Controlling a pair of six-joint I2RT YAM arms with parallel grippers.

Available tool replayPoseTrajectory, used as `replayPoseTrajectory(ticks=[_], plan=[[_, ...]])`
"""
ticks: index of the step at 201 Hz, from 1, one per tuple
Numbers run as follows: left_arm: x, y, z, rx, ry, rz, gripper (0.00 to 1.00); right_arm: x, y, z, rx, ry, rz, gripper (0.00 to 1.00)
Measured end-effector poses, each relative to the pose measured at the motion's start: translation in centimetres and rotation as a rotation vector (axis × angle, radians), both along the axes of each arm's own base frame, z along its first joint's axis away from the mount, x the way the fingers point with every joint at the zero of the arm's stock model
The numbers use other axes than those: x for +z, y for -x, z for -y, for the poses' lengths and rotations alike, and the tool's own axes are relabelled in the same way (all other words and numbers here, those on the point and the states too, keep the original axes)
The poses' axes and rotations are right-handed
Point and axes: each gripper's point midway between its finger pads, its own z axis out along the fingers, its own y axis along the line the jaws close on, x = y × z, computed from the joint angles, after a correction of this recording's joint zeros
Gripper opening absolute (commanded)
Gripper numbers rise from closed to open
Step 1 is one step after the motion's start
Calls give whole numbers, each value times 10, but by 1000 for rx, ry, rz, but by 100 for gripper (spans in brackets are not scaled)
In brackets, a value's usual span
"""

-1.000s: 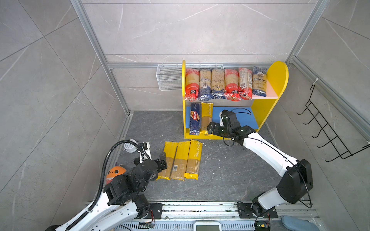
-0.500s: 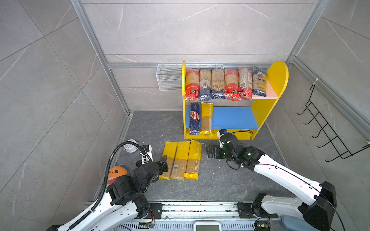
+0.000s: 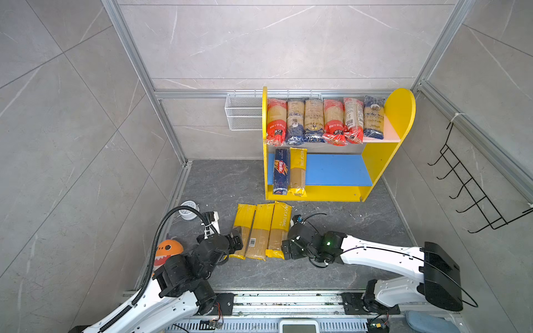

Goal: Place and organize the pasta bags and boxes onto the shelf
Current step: 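Lower the right gripper over the end of the next Pastatime packet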

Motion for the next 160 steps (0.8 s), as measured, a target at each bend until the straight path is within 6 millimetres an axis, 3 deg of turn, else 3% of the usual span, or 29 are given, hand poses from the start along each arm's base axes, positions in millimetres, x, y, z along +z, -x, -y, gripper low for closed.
replayPoseTrajectory(ticks=[70, 122, 160], plan=[[-1, 7, -11, 14, 7, -5, 100, -14, -10, -30, 8, 27, -9, 96], [-1, 6, -13, 24, -4, -1, 100, -49, -8, -43, 3, 85, -54, 96], [-1, 6, -16, 34, -14, 2, 100, -56, -14, -60, 8, 99, -60, 96]])
